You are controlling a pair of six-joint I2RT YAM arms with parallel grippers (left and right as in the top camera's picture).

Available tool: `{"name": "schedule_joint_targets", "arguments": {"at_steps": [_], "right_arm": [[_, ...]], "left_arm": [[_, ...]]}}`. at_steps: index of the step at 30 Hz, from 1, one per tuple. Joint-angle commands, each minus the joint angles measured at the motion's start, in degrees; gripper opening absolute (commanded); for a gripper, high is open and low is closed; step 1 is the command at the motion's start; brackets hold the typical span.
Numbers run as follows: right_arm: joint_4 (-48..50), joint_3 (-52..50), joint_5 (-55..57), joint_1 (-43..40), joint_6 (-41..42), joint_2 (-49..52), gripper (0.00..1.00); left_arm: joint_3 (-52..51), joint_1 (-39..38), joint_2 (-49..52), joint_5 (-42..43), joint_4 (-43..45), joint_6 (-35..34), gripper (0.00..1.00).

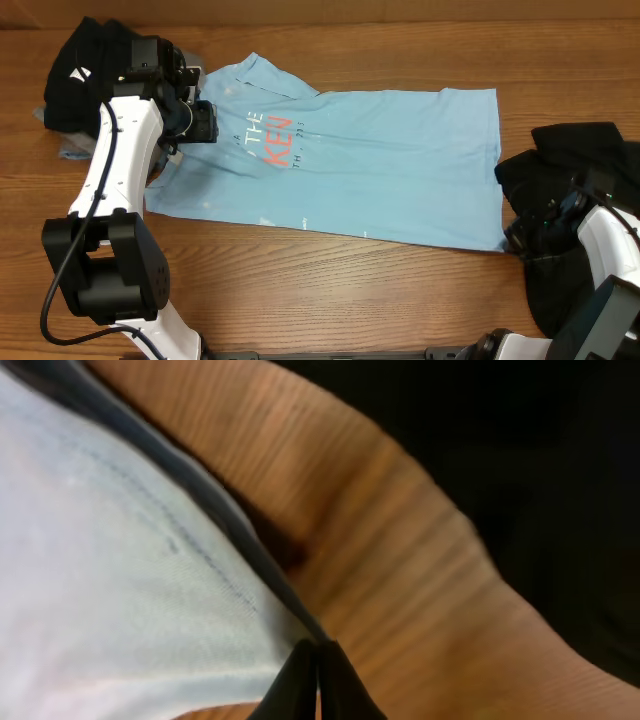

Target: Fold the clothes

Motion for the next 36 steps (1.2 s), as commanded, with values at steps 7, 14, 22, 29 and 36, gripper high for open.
{"name": "schedule_joint_targets", "arguments": {"at_steps": [7, 14, 22, 29, 36], "right_arm": [[-0.20, 3.61, -0.11, -0.26, 0.92, -0.68, 0.27], [-1.62, 12.50, -16.65, 0.22, -7.93, -1.84, 0.35], [-7.10, 13.14, -18.12, 1.79, -8.31, -2.82, 0.34], [-5.33, 4.35, -12.28, 2.69, -2.47, -2.82, 0.45], [2.60, -4.68, -12.31, 2.62, 2.71, -2.82, 0.46]], "left_arm": [[1.14, -0.11, 0.15, -0.50, -3.85, 2.69, 0.69], [1.20, 0.11, 0.13, -6.14, -13.57, -3.06, 0.70], [-7.56, 4.81, 0.13, -8.79, -13.55, -10.05, 0.58], [-19.19, 9.18, 0.15, -8.22, -0.68, -9.40, 0.68], [-21.92, 9.22, 0.17, -8.81, 4.39, -9.40, 0.65]]}}
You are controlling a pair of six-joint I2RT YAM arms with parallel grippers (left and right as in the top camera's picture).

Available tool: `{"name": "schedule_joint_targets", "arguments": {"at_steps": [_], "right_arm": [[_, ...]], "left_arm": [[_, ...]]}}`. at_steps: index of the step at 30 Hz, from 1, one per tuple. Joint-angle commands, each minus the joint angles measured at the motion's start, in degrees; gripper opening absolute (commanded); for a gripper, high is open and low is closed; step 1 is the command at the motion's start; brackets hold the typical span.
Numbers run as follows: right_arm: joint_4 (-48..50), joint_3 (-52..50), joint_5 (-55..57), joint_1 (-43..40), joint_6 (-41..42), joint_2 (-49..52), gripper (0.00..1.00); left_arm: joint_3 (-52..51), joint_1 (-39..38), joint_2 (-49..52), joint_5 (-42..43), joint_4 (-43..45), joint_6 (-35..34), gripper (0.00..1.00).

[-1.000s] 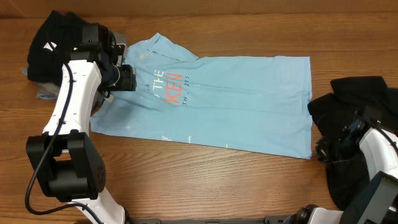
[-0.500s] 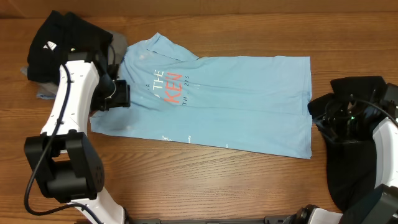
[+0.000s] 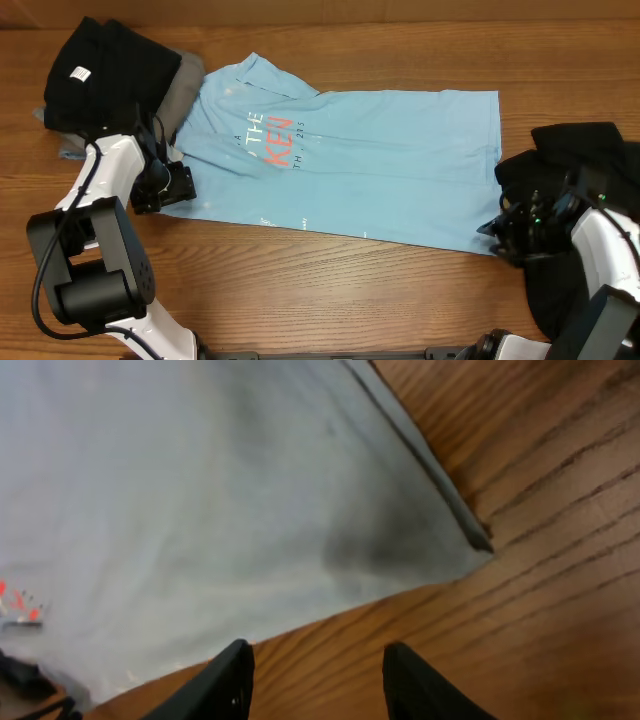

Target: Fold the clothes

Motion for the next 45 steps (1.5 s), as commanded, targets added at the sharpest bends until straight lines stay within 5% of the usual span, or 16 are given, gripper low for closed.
{"name": "schedule_joint_targets", "arguments": {"at_steps": [1, 7, 13, 25, 27, 29, 33, 41, 45], "right_arm": [[3.26, -4.07, 0.74, 0.20, 4.02, -0.74, 0.45], [6.60, -5.57, 3.65, 0.20, 6.32, -0.74, 0.45], [8.55, -5.75, 6.84, 0.22, 9.70, -0.74, 0.33], [11.78, -11.69, 9.49, 0.20, 14.97, -0.74, 0.36], [13.46, -12.24, 9.49, 0.20, 15.23, -0.74, 0.31], [14.27, -12.26, 9.44, 0.20, 15.26, -0.74, 0.28], [15.37, -12.26, 9.62, 0.22, 15.21, -0.74, 0.17], [14.88, -12.24, 11.19, 0.20, 15.23, -0.74, 0.04], [14.12, -12.20, 12.09, 0.20, 15.19, -0.76, 0.04]], "left_arm": [[-2.43, -0.17, -0.04, -0.74, 1.92, -0.76, 0.61], [-7.89, -0.02, -0.02, -1.86, 3.67, -1.27, 0.52], [-8.24, 0.11, -0.02, -5.86, 3.10, -4.33, 0.47], [-8.24, 0.11, -0.02, -6.58, 2.69, -4.46, 0.31], [-8.24, 0.11, -0.02, -6.69, 2.56, -4.48, 0.34], [-8.24, 0.11, -0.02, -6.69, 2.56, -5.31, 0.51], [-8.24, 0.09, -0.02, -6.67, 2.58, -5.29, 0.56], [-8.24, 0.11, -0.02, -7.58, 0.81, -5.31, 0.57], [-8.26, 0.11, -0.02, -9.90, 0.81, -6.40, 0.44]]}}
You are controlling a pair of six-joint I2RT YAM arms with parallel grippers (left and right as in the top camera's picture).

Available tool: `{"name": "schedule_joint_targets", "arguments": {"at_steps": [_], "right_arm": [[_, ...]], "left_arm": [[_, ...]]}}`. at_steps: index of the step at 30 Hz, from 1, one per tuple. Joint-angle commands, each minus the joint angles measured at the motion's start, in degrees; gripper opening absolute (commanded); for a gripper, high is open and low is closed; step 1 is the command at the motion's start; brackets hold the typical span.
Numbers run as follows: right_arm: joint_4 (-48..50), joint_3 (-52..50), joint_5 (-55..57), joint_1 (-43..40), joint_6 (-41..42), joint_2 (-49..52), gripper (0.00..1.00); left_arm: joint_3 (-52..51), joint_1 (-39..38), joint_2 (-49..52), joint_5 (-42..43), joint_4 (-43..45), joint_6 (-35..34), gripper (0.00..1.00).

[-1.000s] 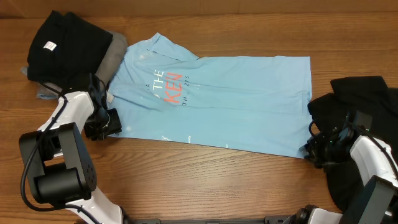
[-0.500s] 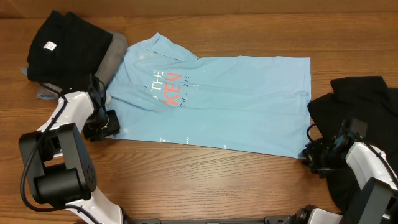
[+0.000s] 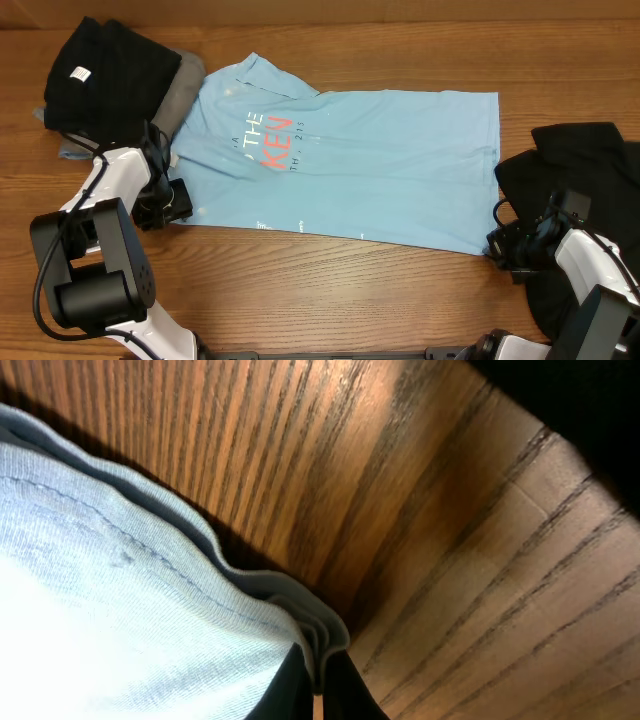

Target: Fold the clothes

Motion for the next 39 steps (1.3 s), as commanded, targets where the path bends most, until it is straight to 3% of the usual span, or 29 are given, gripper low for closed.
{"name": "schedule_joint_targets", "arguments": {"at_steps": [1, 10, 15, 30, 31, 33, 34, 35, 36, 39], "right_arm": [[-0.61, -1.16, 4.15, 0.22, 0.04, 0.22, 0.04], [-5.38, 1.16, 6.03, 0.15, -0.13, 0.22, 0.04], [-11.91, 5.95, 9.90, 0.11, -0.11, 0.17, 0.04], [-17.22, 6.78, 17.94, 0.11, -0.09, 0.17, 0.04], [-17.22, 6.99, 17.97, 0.11, -0.11, 0.17, 0.08], [-17.27, 8.00, 17.94, 0.11, -0.39, 0.17, 0.36], [-17.40, 8.70, 17.88, 0.13, -1.01, 0.17, 0.54], [-17.64, 9.88, 17.46, 0.13, -2.29, 0.17, 0.62], [-18.10, 11.06, 16.98, 0.13, -3.50, 0.15, 0.65], [-20.31, 15.15, 15.13, 0.13, -6.29, 0.07, 0.70]], "left_arm": [[-1.84, 0.13, 0.81, -4.39, -0.39, -1.18, 0.41], [-3.39, 0.13, 0.81, -5.81, -2.25, -3.67, 0.04], [-3.39, 0.94, 0.81, -7.43, -9.29, -9.27, 0.04], [-3.58, 3.61, 0.70, -8.94, -19.65, -12.66, 0.04], [-3.41, 3.61, 0.68, -8.63, -19.78, -12.63, 0.04], [-2.62, 3.58, 0.68, -7.63, -20.37, -12.02, 0.04], [-1.99, 3.58, 0.68, -6.12, -20.83, -10.75, 0.09], [-1.07, 3.58, 0.68, -4.13, -21.46, -8.81, 0.16], [0.02, 3.58, 0.68, -2.93, -22.21, -7.39, 0.22], [4.35, 3.58, 0.68, -2.23, -25.24, -6.75, 0.25]]}}
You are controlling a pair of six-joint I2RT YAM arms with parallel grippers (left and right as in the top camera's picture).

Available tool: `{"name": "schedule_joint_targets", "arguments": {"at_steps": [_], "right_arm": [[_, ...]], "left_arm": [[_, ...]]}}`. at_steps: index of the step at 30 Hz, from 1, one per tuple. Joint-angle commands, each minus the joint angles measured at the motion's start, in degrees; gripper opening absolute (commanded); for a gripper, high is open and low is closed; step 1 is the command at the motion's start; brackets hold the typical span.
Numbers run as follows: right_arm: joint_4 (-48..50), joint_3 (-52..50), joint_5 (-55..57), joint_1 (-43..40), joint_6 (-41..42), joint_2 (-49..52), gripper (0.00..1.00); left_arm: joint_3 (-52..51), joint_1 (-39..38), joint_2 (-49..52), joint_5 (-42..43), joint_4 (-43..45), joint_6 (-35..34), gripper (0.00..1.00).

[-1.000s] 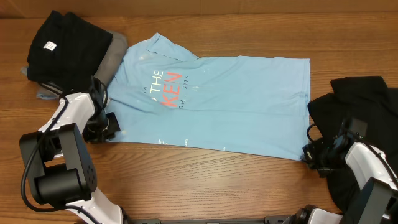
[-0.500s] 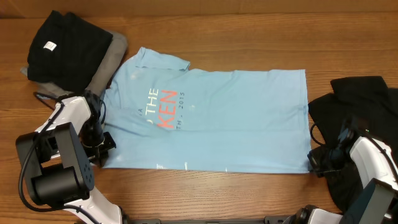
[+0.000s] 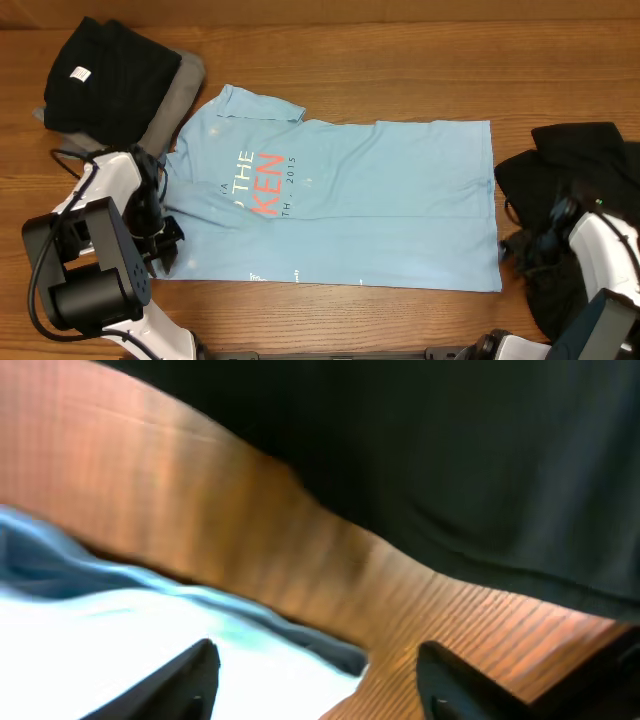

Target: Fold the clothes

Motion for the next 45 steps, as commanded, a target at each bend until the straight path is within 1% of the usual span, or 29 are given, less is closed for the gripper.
{"name": "schedule_joint_targets", "arguments": {"at_steps": [1, 4, 5, 7, 8, 10, 12, 18, 21, 22, 27, 32, 36, 39, 43, 45], "right_arm": [[-1.46, 6.43, -2.12, 0.17, -5.16, -0.07, 0.70], [-2.16, 9.84, -8.15, 0.17, -9.92, -0.07, 0.72], [-2.05, 10.58, -10.38, 0.17, -11.61, -0.07, 0.72], [-0.92, 11.47, -16.13, 0.17, -15.80, -0.07, 0.73], [0.13, 11.54, -19.63, 0.17, -18.23, -0.07, 0.73], [1.86, 11.52, -24.74, 0.17, -21.70, 0.00, 0.73], [2.97, 11.52, -27.19, 0.24, -23.06, 0.00, 0.72], [2.32, 11.45, -27.52, 0.28, -23.06, 0.00, 0.70], [2.16, 11.45, -27.54, 0.28, -23.21, 0.00, 0.69], [2.19, 11.45, -27.54, 0.28, -23.19, 0.00, 0.69], [2.19, 11.45, -27.54, 0.28, -23.19, 0.00, 0.68], [2.21, 11.45, -27.54, 0.28, -23.19, 0.00, 0.68], [2.23, 11.45, -27.52, 0.28, -23.19, 0.00, 0.67], [2.23, 11.45, -27.52, 0.28, -23.19, 0.00, 0.67], [2.19, 11.45, -27.52, 0.28, -23.19, 0.00, 0.66], [2.21, 11.45, -27.54, 0.28, -23.19, 0.00, 0.65]], "left_arm": [[6.86, 0.46, 0.42, 2.08, -2.54, 2.54, 0.26], [12.17, 0.46, 0.42, 2.80, -4.74, 2.91, 0.28], [14.14, 0.44, 0.42, 4.33, -4.92, 3.80, 0.29], [17.22, 0.24, 0.42, 9.05, -3.78, 6.21, 0.33], [18.29, -0.04, 0.42, 11.96, -2.36, 7.28, 0.38], [18.80, -1.03, 0.42, 17.46, 1.90, 10.27, 0.45], [17.92, -2.67, 0.46, 20.11, 7.19, 12.28, 0.47], [12.31, -8.55, 0.46, 19.87, 19.43, 13.75, 0.45], [10.14, -11.19, 0.48, 19.54, 23.37, 14.78, 0.44], [9.70, -11.91, 0.48, 19.19, 24.11, 14.80, 0.42], [9.29, -14.60, 0.48, 13.25, 23.37, 14.67, 0.39], [9.29, -14.80, 0.48, 10.01, 21.46, 13.57, 0.37], [9.27, -14.80, 0.50, 5.38, 21.94, 12.48, 0.37], [8.63, -14.88, 0.50, 5.07, 23.98, 12.39, 0.42], [7.10, -15.19, 0.52, 5.05, 24.15, 12.44, 0.41], [5.66, -15.26, 0.55, 5.05, 25.22, 13.68, 0.43]]}}
